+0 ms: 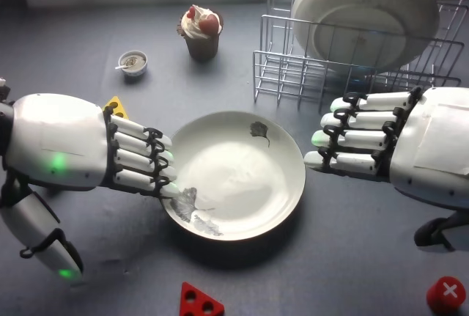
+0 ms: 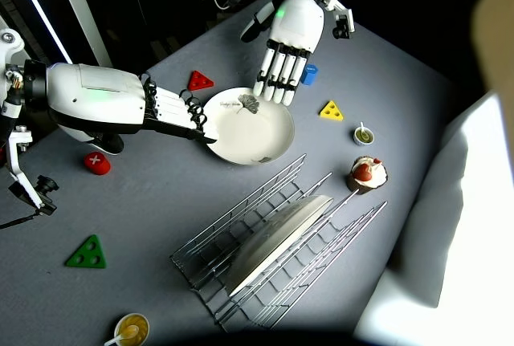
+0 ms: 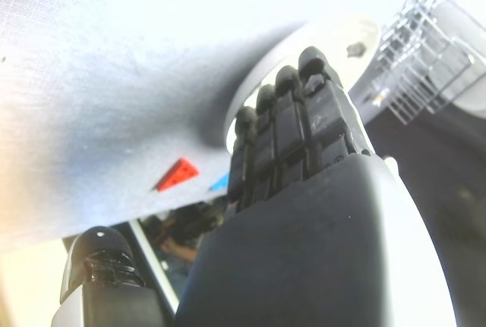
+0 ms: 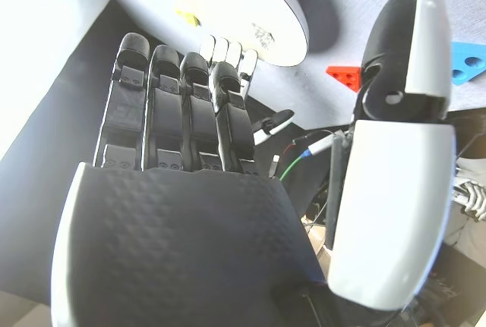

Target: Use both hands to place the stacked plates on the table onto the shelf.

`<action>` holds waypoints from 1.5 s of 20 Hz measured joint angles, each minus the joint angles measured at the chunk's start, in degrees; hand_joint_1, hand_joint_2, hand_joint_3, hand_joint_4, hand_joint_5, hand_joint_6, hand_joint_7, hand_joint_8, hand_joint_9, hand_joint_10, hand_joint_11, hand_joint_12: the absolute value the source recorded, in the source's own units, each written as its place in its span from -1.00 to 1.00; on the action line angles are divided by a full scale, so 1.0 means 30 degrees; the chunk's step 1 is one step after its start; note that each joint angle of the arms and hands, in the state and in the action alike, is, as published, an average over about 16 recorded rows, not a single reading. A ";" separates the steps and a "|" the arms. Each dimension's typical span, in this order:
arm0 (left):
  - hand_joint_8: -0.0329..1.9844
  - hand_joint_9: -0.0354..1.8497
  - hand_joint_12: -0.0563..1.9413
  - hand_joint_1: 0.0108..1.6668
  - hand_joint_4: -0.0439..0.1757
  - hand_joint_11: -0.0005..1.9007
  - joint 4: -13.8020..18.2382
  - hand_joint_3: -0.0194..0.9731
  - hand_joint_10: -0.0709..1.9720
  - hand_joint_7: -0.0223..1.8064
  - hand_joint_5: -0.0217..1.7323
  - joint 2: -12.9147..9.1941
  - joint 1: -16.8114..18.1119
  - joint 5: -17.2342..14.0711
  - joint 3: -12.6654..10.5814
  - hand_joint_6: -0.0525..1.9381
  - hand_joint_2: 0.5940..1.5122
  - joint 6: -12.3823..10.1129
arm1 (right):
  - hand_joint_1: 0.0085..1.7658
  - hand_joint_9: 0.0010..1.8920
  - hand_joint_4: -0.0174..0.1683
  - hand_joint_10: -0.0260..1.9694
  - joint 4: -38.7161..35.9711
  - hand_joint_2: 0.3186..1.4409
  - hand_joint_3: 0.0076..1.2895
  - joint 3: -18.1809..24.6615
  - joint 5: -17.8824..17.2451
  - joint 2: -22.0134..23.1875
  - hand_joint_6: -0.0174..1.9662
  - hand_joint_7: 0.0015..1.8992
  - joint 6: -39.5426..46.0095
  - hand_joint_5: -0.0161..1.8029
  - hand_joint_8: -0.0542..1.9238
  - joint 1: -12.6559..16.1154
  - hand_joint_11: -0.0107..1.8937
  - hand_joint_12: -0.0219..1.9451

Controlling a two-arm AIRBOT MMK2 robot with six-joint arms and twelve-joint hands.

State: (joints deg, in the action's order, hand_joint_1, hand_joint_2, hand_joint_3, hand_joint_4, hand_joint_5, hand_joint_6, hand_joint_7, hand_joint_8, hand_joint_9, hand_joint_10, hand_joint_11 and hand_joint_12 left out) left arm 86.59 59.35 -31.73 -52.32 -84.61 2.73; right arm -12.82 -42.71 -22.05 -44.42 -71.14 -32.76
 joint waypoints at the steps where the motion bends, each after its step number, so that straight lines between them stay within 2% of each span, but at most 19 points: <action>1: -0.95 -0.80 -0.93 -0.88 -0.64 -0.84 0.0057 -0.96 -0.92 -0.80 -0.81 0.0021 -0.0030 0.0090 0.0046 -0.95 -0.27 0.0026 | 0.16 -0.80 -0.77 -0.97 0.0133 -0.13 -0.99 -0.0006 0.0023 -0.0034 -0.97 -0.80 -0.0113 -0.75 -0.93 -0.0006 -0.77 -0.93; 9: -0.96 -0.79 -0.93 -0.90 -0.69 -0.83 0.0576 -0.96 -0.93 -0.80 -0.83 0.0184 -0.0556 0.0474 0.0399 -0.96 -0.28 0.0120 | 0.18 -0.79 -0.77 -0.97 0.0128 -0.06 -0.99 -0.0393 0.0163 -0.0557 -0.97 -0.81 -0.0249 -0.73 -0.93 -0.0033 -0.79 -0.93; 15: -0.97 -0.79 -0.94 -0.91 -0.69 -0.82 0.0808 -0.96 -0.93 -0.81 -0.85 0.0220 -0.1069 0.0473 0.0505 -0.97 -0.27 0.0134 | 0.17 -0.80 -0.77 -0.97 -0.0357 -0.01 -0.99 -0.1207 0.0074 -0.1515 -0.97 -0.82 -0.0251 -0.73 -0.93 0.0084 -0.80 -0.93; 22: -0.97 -0.79 -0.94 -0.90 -0.69 -0.83 0.0775 -0.96 -0.94 -0.82 -0.85 0.0284 -0.1512 0.0424 0.0416 -0.98 -0.27 0.0146 | 0.21 -0.81 -0.77 -0.97 -0.1249 0.02 -0.99 -0.2887 -0.0186 -0.3611 -0.97 -0.82 -0.0252 -0.72 -0.93 0.0332 -0.81 -0.94; 30: -0.97 -0.80 -0.94 -0.90 -0.69 -0.83 0.0597 -0.96 -0.94 -0.83 -0.86 0.0419 -0.1862 0.0173 0.0096 -0.98 -0.27 0.0117 | 0.29 -0.79 -0.82 -0.97 -0.2068 0.03 -0.99 -0.5529 -0.0239 -0.6908 -0.97 -0.78 -0.0249 -0.67 -0.93 0.0623 -0.79 -0.93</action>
State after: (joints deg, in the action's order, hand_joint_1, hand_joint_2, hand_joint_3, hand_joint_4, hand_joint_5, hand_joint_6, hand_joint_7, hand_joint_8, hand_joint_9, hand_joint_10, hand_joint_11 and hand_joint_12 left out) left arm 88.38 60.60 -37.32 -51.80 -84.32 3.09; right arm -19.02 -59.29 -22.77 -65.14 -71.88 -30.89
